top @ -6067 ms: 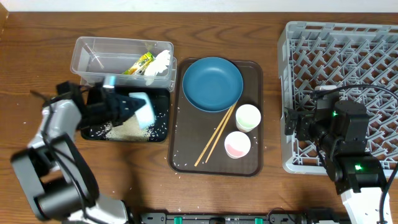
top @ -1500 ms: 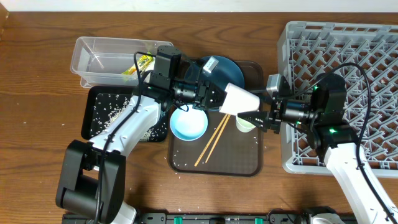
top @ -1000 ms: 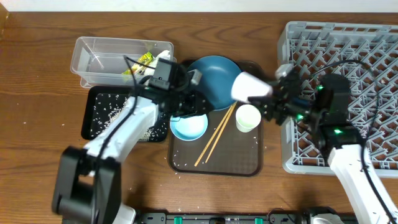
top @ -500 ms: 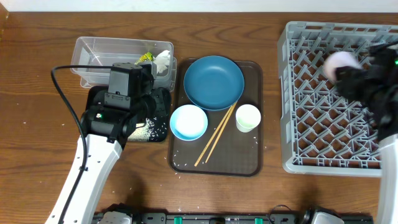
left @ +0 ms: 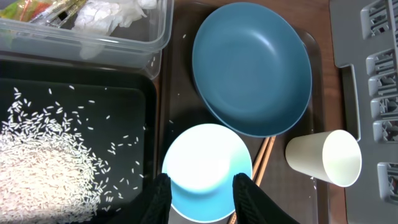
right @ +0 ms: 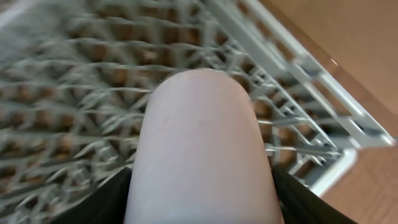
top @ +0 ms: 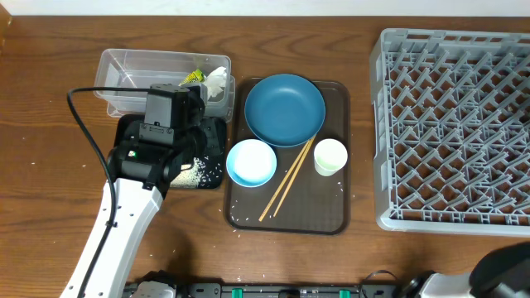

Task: Sort waste into correct bins and load items into the dishwasher rack
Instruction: 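Place the pink cup upside down in the dish rack with right gripper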

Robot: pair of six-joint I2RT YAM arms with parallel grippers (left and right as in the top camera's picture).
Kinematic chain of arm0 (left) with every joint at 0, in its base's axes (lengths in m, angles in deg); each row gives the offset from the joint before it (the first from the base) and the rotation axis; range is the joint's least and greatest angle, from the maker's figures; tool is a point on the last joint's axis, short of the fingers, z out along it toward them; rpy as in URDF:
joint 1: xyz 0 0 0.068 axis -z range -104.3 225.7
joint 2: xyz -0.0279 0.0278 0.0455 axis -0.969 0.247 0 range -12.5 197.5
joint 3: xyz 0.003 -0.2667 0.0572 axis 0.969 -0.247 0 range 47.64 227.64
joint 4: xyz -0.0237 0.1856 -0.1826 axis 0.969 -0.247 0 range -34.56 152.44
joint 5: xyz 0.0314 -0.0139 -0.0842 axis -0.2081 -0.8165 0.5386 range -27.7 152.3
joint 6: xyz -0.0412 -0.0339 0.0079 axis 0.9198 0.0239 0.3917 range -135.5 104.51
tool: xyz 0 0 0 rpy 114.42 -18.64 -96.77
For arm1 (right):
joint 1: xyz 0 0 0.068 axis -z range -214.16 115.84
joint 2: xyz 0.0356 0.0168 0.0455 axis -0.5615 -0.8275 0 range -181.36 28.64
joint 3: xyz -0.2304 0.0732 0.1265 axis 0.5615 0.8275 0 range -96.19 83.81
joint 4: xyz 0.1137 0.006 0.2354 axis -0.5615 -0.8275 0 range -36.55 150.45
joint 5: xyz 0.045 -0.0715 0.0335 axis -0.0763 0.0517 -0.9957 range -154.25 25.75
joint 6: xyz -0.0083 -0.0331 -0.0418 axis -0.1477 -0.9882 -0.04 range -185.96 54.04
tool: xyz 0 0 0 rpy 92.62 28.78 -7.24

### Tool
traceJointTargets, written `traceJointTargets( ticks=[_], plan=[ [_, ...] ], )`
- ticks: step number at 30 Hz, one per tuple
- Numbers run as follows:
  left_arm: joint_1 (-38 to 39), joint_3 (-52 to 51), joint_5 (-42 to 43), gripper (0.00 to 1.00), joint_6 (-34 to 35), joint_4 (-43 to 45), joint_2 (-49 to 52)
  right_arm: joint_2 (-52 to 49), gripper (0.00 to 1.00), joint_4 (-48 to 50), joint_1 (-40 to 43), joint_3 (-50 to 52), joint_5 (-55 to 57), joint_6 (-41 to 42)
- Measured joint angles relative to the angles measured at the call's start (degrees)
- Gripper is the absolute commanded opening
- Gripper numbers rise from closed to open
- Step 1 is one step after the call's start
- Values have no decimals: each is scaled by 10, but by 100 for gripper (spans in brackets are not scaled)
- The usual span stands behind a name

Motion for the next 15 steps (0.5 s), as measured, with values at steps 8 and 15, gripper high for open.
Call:
traceJointTargets(
  ticks=[8, 15],
  plan=[
    [0, 0, 0, 36, 0, -2, 0, -74, 1, 3, 80, 0, 11, 33],
    [0, 0, 0, 36, 0, -2, 0, -125, 1, -10, 95, 0, -13, 43]
  ],
)
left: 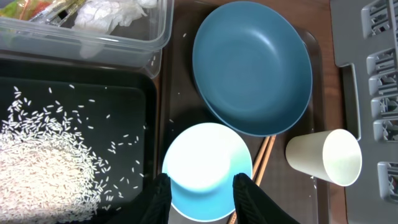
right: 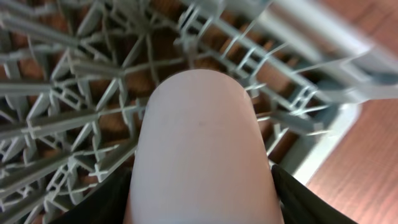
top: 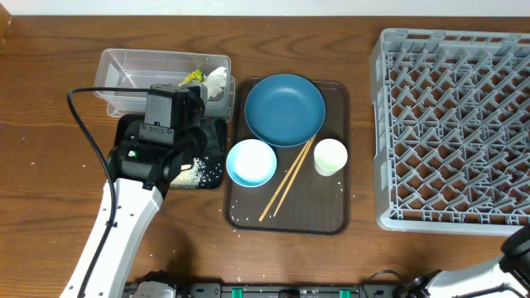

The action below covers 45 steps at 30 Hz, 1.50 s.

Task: Sort waste into correct bins and load items into the dishwasher rack
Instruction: 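Place the pink cup upside down in the dish rack with right gripper, then grasp the white cup with the left gripper and lift it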

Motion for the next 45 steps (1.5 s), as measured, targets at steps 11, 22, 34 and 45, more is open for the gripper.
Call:
traceJointTargets(
  ticks=[11, 22, 34, 45],
  plan=[
    [0, 0, 0, 36, 0, -2, 0, -8, 99, 4, 0, 0, -21, 5],
    [0, 0, 0, 36, 0, -2, 0, -12, 99, 10, 0, 0, -79, 9],
    [5, 0, 1, 48, -4, 24, 5, 91, 99, 20, -52, -1, -198, -1],
    [135, 0, 8, 48, -4, 201, 137, 126, 99, -30, -259, -6, -204, -27]
  ],
)
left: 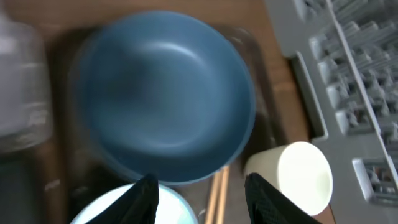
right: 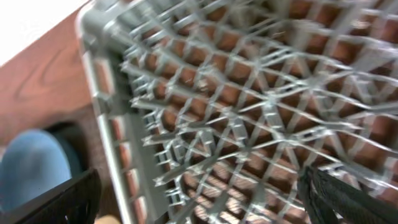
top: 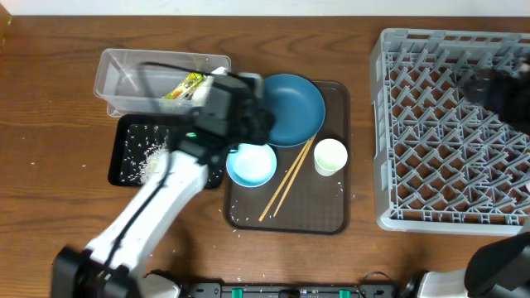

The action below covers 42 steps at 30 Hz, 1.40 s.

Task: Sort waste into correct bins and load items into the dishwasher rack
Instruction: 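Grasp the white cup with the left gripper and lift it, then hand the white cup from the left gripper to the right gripper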

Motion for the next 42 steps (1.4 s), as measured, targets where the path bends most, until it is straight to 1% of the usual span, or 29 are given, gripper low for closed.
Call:
traceJointTargets(
  ticks=[3, 6, 12, 14, 17, 18, 19, 26, 30, 32, 34, 36, 38, 42],
  plan=[
    [40, 0, 2, 48, 0, 53, 44, 0, 99, -1, -38, 0, 18, -3],
    [75, 0, 4, 48, 0, 94, 90, 0, 99, -2, -55, 0, 28, -3],
    [122, 0, 8, 46, 14, 114, 164, 0, 99, -2, -57, 0, 41, -4],
    [129, 0, 8, 38, 18, 113, 178, 0, 99, -2, -58, 0, 43, -4],
    [137, 0, 8, 14, 23, 113, 188, 0, 99, -9, -58, 0, 45, -4],
    [138, 0, 8, 9, 26, 112, 189, 0, 99, -11, -58, 0, 45, -4],
    [139, 0, 8, 6, 26, 112, 189, 0, 99, -14, -58, 0, 45, -4],
    [117, 0, 23, 6, 47, 90, 179, 0, 99, -28, -58, 0, 46, -11],
    [59, 0, 80, 6, 79, 74, 139, 0, 99, -32, -58, 0, 30, -38],
    [20, 0, 123, 6, 101, 80, 114, 0, 99, -32, -59, 1, 2, -62],
    [-25, 0, 185, 6, 122, 101, 98, 0, 99, -32, -62, 3, -38, -94],
    [-73, 0, 263, 6, 143, 125, 95, 0, 98, -31, -72, 11, -99, -147],
    [-110, 0, 326, 6, 159, 130, 96, 0, 95, -30, -90, 26, -165, -202],
    [-151, 0, 422, 6, 183, 132, 96, 0, 97, -30, -144, 70, -292, -316]
  ],
)
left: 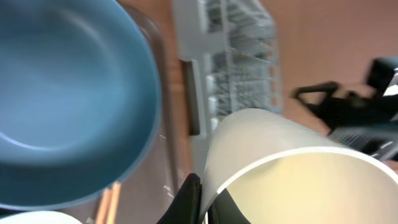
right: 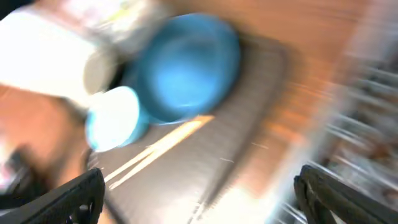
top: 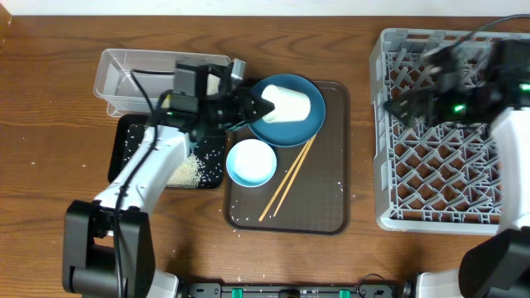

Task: Sort waste into correct bins and load items into the dishwasher rack
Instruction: 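Hand the white cup from the left gripper to the right gripper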

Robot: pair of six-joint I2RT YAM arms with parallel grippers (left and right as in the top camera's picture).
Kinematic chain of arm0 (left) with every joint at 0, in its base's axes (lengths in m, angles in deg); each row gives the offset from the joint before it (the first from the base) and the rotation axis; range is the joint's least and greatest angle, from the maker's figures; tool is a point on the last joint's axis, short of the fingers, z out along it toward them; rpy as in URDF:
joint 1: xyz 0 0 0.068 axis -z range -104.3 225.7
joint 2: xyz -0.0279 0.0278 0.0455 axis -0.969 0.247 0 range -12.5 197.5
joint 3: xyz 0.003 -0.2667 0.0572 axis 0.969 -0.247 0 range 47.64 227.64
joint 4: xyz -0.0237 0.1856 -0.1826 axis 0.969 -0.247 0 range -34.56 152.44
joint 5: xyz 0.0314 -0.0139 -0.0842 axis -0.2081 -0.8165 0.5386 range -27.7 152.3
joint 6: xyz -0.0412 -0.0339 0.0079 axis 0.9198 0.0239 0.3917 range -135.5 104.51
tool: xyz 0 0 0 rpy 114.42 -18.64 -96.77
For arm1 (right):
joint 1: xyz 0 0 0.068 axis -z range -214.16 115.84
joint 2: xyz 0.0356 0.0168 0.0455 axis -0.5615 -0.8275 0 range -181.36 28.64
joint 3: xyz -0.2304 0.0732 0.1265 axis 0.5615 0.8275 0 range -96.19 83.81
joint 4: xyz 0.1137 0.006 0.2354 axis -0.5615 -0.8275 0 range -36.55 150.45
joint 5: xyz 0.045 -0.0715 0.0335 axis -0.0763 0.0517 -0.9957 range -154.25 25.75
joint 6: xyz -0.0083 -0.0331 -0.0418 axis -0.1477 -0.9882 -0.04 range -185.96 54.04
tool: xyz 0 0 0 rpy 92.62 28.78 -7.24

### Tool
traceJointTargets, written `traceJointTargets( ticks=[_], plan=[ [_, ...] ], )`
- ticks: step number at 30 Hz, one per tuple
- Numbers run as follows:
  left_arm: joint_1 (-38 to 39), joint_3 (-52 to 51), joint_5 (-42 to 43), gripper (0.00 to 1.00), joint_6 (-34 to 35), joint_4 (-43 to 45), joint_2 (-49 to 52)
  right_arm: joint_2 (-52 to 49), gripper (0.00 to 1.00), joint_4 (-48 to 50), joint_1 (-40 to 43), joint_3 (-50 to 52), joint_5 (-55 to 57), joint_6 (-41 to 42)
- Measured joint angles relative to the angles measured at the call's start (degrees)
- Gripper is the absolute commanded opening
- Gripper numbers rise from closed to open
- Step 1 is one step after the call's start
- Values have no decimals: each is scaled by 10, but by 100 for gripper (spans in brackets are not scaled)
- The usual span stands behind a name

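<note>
My left gripper (top: 263, 108) is shut on the rim of the white cup (top: 287, 105), one finger inside and one outside. It holds the cup tilted on its side above the blue plate (top: 290, 128). In the left wrist view the cup (left: 280, 162) fills the lower right, with the plate (left: 62, 106) to the left. The grey dishwasher rack (top: 455, 165) stands at the right. My right gripper (right: 202, 196) is open wide above the rack's left edge, with nothing between its fingers. The light blue bowl (top: 251, 162) and the chopsticks (top: 287, 180) lie on the brown tray (top: 331, 207).
A clear bin (top: 137, 74) holding wrappers and tissue stands at the back left. In front of it is a black tray (top: 190, 170) with loose rice. A few rice grains lie on the brown tray's front. The right wrist view is blurred.
The cup stood on the brown tray right of the bowl, with my left gripper open over the plate. Now that gripper is shut on it, above the plate. My right gripper is now at the rack's left edge.
At first my left gripper hung open over the light blue bowl beside the black tray, and my right arm was low at the front right. Later the left was over the plate and the right over the rack. Now the left holds the cup.
</note>
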Motion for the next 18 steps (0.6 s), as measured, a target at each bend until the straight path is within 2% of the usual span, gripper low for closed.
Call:
traceJointTargets(
  ticks=[3, 7, 12, 18],
  plan=[
    [-7, 0, 55, 6, 10, 0, 0, -1, 98, 5, -56, 38, -81, -86],
    [-6, 0, 103, 6, 23, 0, 0, -1, 96, 45, -130, 71, -137, -150],
    [-5, 0, 160, 6, 28, 0, 0, -1, 90, 96, -197, 76, -167, -182],
    [-5, 0, 217, 6, 35, 0, 0, -1, 84, 144, -233, 76, -185, -189]
  ],
)
